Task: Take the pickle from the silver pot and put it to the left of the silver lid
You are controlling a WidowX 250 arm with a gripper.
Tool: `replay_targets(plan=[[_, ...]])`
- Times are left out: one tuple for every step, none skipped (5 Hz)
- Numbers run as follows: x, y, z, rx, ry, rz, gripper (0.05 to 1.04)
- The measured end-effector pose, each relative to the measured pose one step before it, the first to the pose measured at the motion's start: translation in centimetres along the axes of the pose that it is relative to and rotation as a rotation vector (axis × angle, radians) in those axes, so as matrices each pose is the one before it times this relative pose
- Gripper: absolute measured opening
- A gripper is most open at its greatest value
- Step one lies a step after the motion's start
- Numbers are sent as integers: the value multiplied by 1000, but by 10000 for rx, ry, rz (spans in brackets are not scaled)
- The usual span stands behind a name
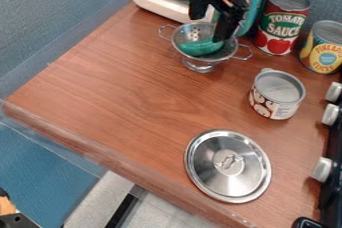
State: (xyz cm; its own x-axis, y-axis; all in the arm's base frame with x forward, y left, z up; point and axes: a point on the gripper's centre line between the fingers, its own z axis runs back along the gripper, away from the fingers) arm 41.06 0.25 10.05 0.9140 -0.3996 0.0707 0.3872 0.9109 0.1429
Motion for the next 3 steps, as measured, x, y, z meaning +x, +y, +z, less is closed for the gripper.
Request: replay_targets(plan=[[274, 585, -1729, 12, 99, 144, 999], [348, 178, -670, -43, 86, -75, 999], [9, -565, -683, -85, 184, -203, 999]])
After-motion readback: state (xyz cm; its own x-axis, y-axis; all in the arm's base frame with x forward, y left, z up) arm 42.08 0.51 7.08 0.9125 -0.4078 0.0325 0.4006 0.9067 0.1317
